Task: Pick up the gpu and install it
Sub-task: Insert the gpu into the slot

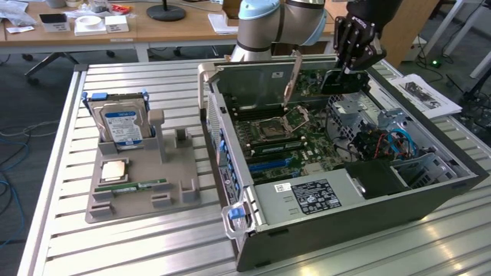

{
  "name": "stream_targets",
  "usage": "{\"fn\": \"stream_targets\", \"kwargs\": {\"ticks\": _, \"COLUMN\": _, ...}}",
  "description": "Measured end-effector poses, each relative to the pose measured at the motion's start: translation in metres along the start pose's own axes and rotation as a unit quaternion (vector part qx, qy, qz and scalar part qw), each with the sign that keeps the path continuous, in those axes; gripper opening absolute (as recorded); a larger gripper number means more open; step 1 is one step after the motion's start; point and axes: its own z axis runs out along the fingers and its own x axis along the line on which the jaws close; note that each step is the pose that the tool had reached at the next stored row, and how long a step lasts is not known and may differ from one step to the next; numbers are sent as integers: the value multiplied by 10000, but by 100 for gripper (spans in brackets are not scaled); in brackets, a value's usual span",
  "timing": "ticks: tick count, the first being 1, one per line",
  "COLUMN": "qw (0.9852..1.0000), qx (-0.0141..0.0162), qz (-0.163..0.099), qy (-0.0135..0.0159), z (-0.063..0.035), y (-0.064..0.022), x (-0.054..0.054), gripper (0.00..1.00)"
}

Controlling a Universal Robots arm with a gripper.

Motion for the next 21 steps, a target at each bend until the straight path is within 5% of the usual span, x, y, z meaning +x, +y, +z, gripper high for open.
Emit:
{"fn": "stream_targets", "kwargs": {"ticks": 8, "qw": 10000, "qx": 47, "qz": -10, "qy": -4, "z": 15, "y": 8, "x": 1, "gripper": 27}}
{"fn": "stream_targets", "kwargs": {"ticks": 21, "qw": 10000, "qx": 69, "qz": -13, "qy": -10, "z": 44, "y": 24, "x": 4, "gripper": 27}}
